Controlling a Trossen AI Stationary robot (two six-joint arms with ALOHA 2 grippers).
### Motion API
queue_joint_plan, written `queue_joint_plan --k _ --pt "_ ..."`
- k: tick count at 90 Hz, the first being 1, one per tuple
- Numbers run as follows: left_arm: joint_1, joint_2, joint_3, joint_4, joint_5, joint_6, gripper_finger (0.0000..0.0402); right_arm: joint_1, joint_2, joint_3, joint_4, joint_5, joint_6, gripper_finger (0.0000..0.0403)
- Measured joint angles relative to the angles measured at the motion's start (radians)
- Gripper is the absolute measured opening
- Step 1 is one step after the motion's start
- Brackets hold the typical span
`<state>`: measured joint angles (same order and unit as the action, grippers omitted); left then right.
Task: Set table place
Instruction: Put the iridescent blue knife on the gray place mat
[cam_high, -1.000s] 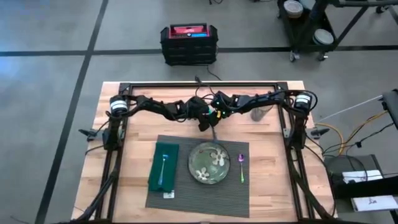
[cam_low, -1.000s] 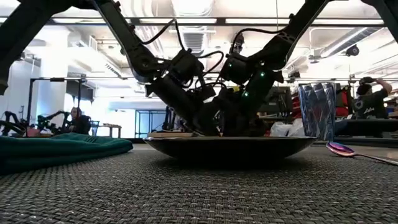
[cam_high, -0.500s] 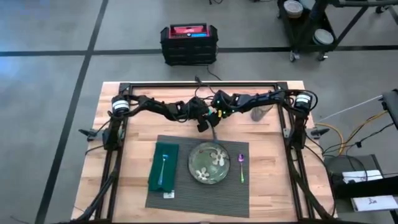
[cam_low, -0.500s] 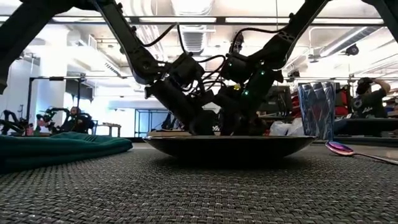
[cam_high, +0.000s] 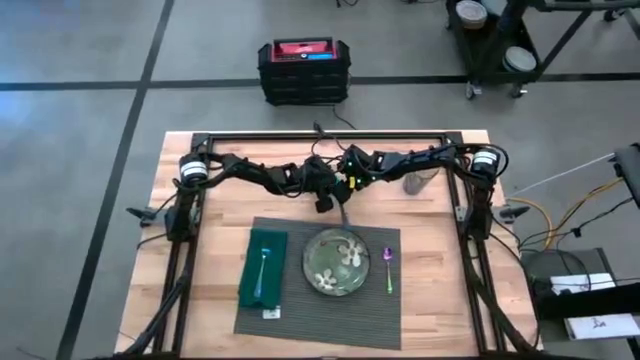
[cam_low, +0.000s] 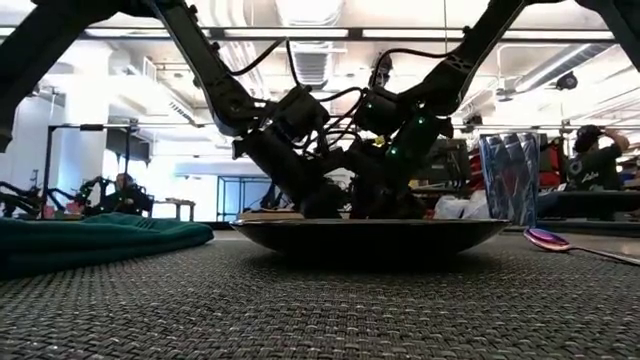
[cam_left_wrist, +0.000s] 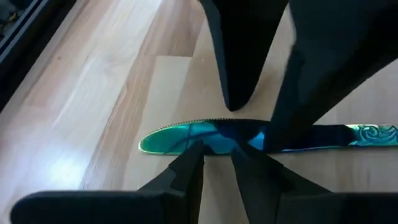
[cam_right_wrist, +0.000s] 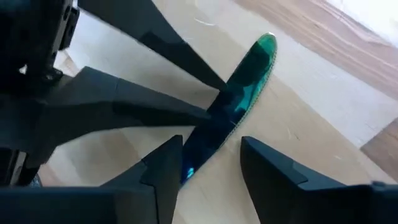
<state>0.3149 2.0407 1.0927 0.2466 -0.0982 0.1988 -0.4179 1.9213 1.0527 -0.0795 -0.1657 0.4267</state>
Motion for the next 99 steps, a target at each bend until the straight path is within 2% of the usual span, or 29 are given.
queue_joint_plan --k 20,77,99 --pt "0.001 0.000 -0.003 -0.003 -0.004 0.014 0.0075 0.002 0.032 -0.001 0.030 -0.003 0.023 0.0132" --pt "0.002 0.000 -0.010 -0.003 -0.013 0.029 0.0075 0.017 0.050 -0.124 0.372 -0.046 0.210 0.0084" --pt "0.002 0.001 -0.010 -0.003 -0.013 0.036 0.0075 0.026 0.056 -0.132 0.377 -0.007 0.200 0.0057"
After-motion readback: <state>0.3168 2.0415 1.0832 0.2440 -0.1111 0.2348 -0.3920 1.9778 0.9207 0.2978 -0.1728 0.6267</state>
